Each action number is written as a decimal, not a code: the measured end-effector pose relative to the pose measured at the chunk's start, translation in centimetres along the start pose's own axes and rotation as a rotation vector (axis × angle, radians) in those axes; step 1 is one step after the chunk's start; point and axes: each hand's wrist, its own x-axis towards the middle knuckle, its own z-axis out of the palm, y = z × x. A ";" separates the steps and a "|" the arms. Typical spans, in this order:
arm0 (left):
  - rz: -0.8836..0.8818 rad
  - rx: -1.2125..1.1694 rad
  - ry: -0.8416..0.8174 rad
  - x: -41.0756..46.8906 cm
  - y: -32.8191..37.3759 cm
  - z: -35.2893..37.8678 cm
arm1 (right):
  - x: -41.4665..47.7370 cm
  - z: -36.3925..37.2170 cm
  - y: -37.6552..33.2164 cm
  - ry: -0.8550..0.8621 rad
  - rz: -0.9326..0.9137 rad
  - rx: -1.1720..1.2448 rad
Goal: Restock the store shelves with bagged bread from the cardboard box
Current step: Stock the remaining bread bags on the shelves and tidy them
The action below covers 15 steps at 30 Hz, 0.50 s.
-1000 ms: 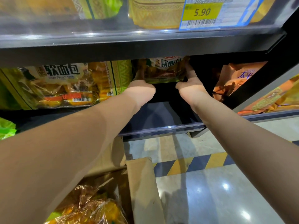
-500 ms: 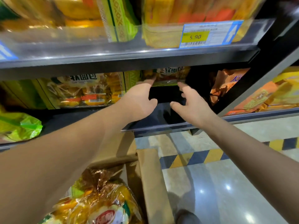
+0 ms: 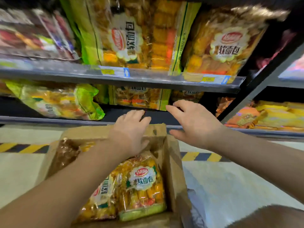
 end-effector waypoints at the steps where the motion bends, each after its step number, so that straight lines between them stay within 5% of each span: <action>1: -0.026 -0.011 -0.020 -1.8 -0.6 0.1 | -0.3 -1.0 -1.7 -0.027 -0.011 0.023; 6: -0.157 -0.037 -0.133 -8.9 -3.3 1.2 | -3.3 -1.8 -9.6 -0.223 -0.016 0.004; 15: -0.218 -0.086 -0.216 -14.9 -5.1 6.1 | -7.5 4.2 -17.7 -0.321 0.341 0.372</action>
